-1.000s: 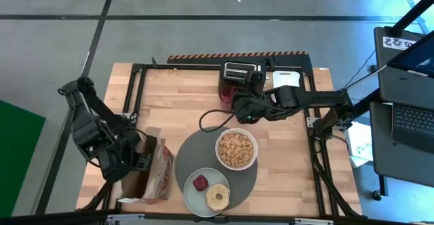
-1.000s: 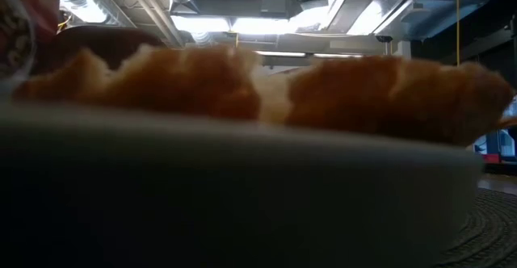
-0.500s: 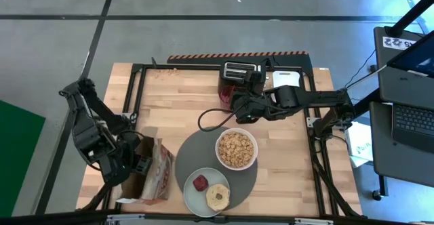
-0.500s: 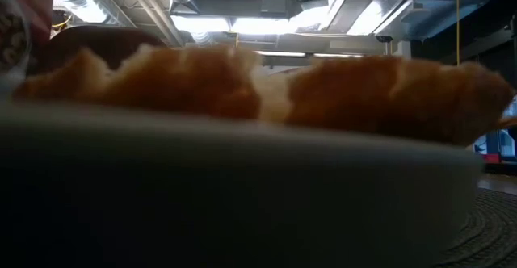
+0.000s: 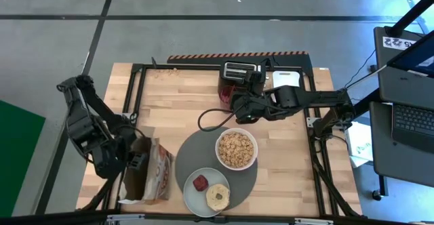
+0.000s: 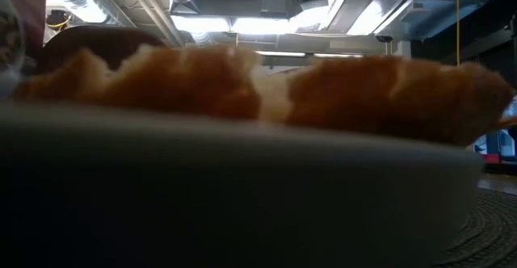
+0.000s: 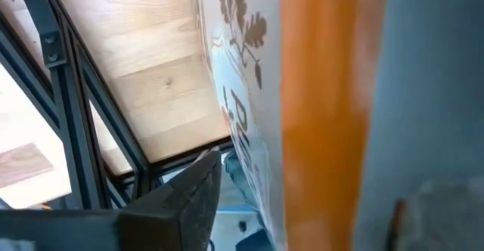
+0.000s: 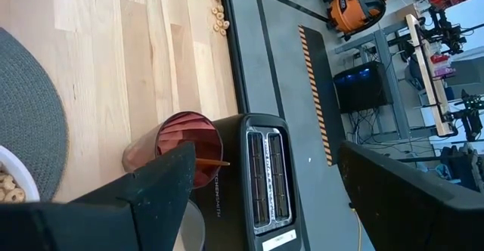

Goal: Arrange a breakfast setting

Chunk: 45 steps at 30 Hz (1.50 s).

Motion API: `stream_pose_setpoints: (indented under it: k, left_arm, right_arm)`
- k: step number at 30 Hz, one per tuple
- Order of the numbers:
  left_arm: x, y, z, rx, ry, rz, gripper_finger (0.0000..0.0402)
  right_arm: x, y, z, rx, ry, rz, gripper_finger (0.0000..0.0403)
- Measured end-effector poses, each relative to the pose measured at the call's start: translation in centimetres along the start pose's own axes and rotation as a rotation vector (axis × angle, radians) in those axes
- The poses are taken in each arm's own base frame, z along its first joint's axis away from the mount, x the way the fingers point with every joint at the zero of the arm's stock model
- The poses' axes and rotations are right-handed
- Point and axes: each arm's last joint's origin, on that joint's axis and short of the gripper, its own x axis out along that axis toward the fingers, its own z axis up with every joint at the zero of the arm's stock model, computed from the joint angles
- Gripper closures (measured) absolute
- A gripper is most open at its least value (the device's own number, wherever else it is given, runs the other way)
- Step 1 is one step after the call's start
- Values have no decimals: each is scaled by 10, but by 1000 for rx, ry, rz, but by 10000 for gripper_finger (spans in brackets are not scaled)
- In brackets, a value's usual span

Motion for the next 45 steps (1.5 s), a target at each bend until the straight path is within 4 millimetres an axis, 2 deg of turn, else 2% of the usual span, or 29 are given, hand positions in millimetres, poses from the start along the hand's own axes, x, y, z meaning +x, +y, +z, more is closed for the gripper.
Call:
stream_pose_setpoints:
  k: [7,17,25,33,39,42,45]
  left_arm:
    - [-16,0,4,-4,-17,-90,172]
    - [-54,2,13,16,-59,-110,171]
    - [-78,-4,24,30,-106,-248,171]
    - [-84,-18,48,63,-224,-286,171]
    - [-87,-26,71,158,-408,-285,171]
    - [-95,-26,86,255,-506,-292,171]
    - [-109,-26,105,395,-600,-317,172]
  right_arm:
    - [0,0,2,14,-15,2,82]
    - [0,0,6,46,-56,38,82]
    - [0,2,7,24,-72,98,82]
    - [-1,3,13,-28,-141,151,82]
    - [7,-7,18,-20,-207,233,82]
    - [13,-20,23,45,-323,373,82]
    - [14,-39,37,120,-557,473,82]
